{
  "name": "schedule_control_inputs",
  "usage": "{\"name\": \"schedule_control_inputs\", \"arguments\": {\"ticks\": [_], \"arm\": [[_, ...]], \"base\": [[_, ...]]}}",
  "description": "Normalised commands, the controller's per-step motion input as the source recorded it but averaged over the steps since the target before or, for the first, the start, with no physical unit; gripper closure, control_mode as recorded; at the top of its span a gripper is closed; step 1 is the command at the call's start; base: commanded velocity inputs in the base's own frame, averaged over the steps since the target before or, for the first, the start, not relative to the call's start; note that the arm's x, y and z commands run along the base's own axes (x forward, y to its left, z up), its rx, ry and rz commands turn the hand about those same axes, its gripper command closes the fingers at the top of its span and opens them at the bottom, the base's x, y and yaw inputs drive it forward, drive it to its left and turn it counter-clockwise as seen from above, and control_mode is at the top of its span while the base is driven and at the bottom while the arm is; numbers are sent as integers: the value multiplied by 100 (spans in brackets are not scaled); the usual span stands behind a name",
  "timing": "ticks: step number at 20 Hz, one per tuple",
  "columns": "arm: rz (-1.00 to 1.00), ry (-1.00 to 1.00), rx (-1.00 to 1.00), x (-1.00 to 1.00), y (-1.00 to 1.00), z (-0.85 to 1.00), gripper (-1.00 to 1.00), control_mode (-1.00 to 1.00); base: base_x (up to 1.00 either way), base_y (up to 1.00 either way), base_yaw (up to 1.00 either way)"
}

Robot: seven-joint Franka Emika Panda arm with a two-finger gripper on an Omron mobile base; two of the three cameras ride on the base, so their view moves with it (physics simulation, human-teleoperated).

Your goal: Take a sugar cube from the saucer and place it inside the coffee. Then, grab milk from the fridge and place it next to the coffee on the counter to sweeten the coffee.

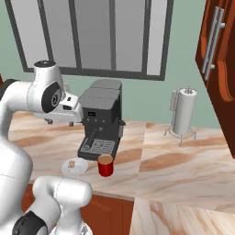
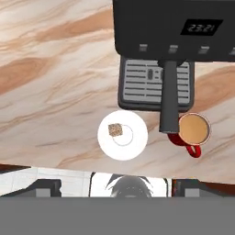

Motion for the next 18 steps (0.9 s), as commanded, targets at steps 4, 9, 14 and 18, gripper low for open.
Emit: {"name": "schedule_control_inputs", "arguments": {"ticks": [4,9,14,18], "arm": [[-6,38,-7,-28,19,-100,-100,-100],[-12,26,0,-2,0,-100,-100,-100],[-22,16,0,24,0,-80,-100,-100],[-17,7,0,18,0,-67,-100,-100]], "base": [[0,0,0],[0,0,0],[0,0,0],[0,0,0]]}}
